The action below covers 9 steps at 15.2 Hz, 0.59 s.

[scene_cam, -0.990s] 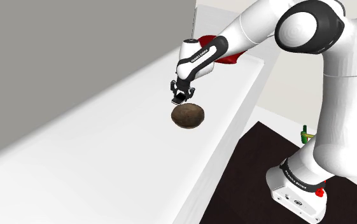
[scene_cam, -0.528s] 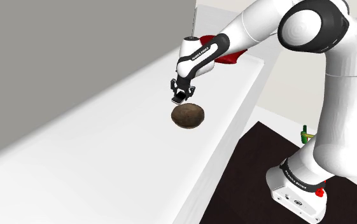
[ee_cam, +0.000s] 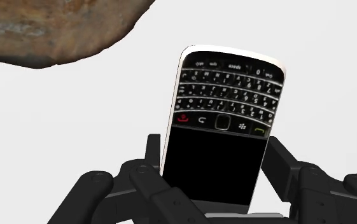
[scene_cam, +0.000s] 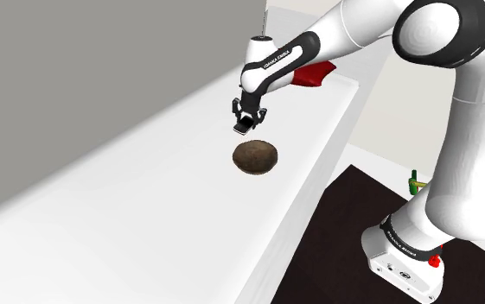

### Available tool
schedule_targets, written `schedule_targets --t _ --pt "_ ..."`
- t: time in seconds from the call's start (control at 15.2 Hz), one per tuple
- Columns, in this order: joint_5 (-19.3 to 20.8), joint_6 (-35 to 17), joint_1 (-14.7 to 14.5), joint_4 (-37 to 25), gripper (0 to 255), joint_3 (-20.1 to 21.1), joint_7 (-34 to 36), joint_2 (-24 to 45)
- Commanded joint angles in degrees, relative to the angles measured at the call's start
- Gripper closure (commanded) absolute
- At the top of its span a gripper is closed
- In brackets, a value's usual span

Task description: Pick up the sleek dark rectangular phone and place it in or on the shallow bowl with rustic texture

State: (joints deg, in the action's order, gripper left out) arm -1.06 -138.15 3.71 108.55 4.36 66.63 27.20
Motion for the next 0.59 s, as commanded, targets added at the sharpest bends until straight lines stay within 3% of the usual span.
schedule_targets --t 0.0,0.53 --pt "-0.03 1.09 -0.03 -0.04 255 0.05 0.10 -1.03" --pt "-0.23 5.95 0.10 -1.16 255 0.18 0.15 -4.78"
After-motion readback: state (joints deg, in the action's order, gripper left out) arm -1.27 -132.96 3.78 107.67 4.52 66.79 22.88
